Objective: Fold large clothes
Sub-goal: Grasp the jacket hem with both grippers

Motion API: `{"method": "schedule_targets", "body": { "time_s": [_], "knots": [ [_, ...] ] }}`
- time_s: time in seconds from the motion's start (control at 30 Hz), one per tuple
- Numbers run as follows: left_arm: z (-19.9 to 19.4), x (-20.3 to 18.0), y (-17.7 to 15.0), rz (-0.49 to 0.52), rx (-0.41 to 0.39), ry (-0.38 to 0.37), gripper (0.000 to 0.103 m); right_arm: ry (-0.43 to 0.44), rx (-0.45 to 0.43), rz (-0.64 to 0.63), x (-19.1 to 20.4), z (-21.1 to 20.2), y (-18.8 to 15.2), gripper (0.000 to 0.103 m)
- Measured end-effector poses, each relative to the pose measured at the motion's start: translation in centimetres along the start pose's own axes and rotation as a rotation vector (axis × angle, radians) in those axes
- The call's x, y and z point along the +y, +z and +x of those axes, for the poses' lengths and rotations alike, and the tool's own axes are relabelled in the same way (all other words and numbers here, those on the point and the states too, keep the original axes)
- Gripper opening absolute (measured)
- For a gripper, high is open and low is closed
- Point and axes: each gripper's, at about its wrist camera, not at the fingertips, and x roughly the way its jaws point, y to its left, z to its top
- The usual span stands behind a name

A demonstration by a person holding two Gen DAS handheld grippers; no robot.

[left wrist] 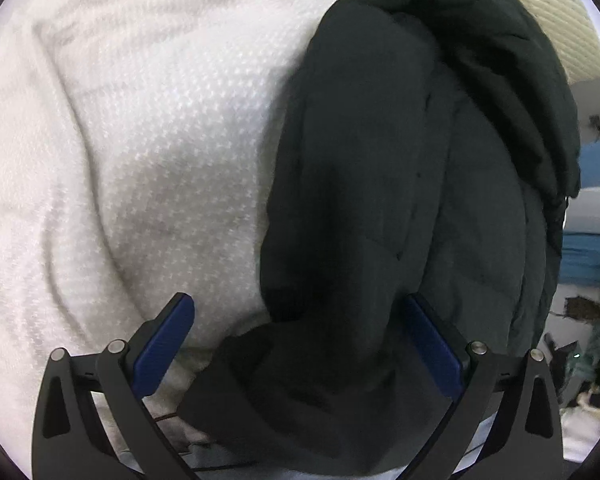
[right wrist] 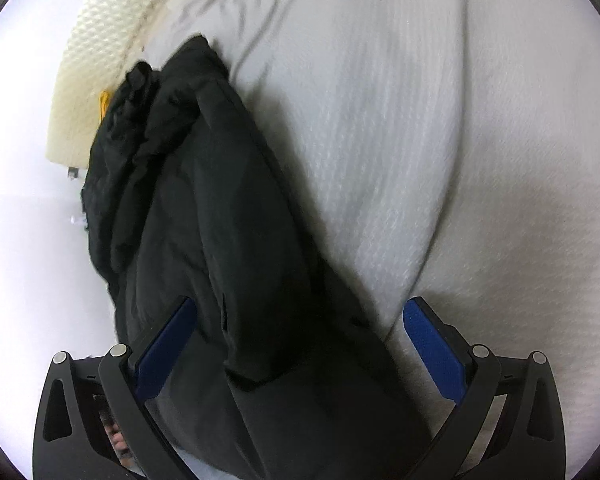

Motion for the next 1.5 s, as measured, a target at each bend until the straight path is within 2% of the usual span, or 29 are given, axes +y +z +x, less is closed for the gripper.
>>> {"method": "schedule_targets", "body": {
  "time_s": [0.1,0.2,0.27,0.33,0.37,0.47,0.6,0.63,0.73,0.83,1.0,1.13,1.2,1.23,1.3,1.37,1.47,1.5],
  "knots": [
    [1.1,-0.1,0.3,-0.006,0.043,-0.065,0.103,0.039,0.068,-0.017,0.6,1.4,-0.5,0.103],
    [1.5,-1.1,0.1,0.046,0.056,-0.127,0.103,0.057,0.097,-0.046,1.4,2.0,-0.9,0.103],
    [1.7,-2.1,-0.4,0.089,0.068,-0.195,0.102,0.067,0.109,-0.059,1.8,2.2,-1.1,0.103],
    [1.7,-2.9,-0.8,0.128,0.069,-0.216,0.102,0.061,0.122,-0.088,2.3,2.5,-1.4,0.103],
    [1.8,-3.3,-1.1,0.149,0.072,-0.221,0.102,0.051,0.122,-0.092,2.4,2.8,-1.4,0.103],
    [2.0,-3.7,-1.1,0.155,0.067,-0.19,0.101,-0.057,0.066,-0.057,1.6,2.6,-1.1,0.103],
    [2.7,-3.0,-0.5,0.111,0.09,-0.177,0.101,-0.058,0.074,-0.032,0.8,2.7,-0.9,0.103],
    [2.8,-2.9,-0.4,0.109,0.095,-0.177,0.101,-0.032,0.119,-0.041,1.1,3.5,-1.1,0.103],
    [2.6,-2.7,-0.4,0.12,0.101,-0.185,0.1,-0.009,0.154,-0.058,1.5,4.1,-1.3,0.103],
    [2.3,-3.2,-0.8,0.149,0.095,-0.236,0.093,0.043,0.18,-0.104,2.5,4.4,-1.8,0.103],
    [1.8,-4.5,-1.4,0.201,0.072,-0.289,0.082,0.171,0.172,-0.16,4.0,3.6,-2.8,0.103],
    [1.4,-4.2,-1.4,0.205,0.063,-0.309,0.074,0.181,0.157,-0.21,4.8,3.2,-3.2,0.103],
    [1.3,-4.2,-1.4,0.21,0.055,-0.314,0.068,0.179,0.151,-0.228,5.1,3.4,-3.2,0.099],
    [1.3,-4.4,-1.5,0.214,0.051,-0.315,0.067,0.179,0.151,-0.228,5.1,3.4,-3.2,0.093],
    [1.8,-5.4,-1.6,0.221,0.041,-0.318,0.059,0.187,0.135,-0.241,5.5,3.2,-3.2,0.079],
    [1.8,-5.6,-1.6,0.219,0.031,-0.334,0.053,0.195,0.12,-0.266,6.2,3.2,-3.4,0.051],
    [1.4,-5.6,-1.7,0.215,0.019,-0.372,0.045,0.218,0.099,-0.307,6.9,2.5,-3.6,0.034],
    [1.2,-5.7,-1.8,0.218,0.015,-0.378,0.041,0.231,0.089,-0.324,7.1,2.1,-3.7,0.032]
  ]
}}
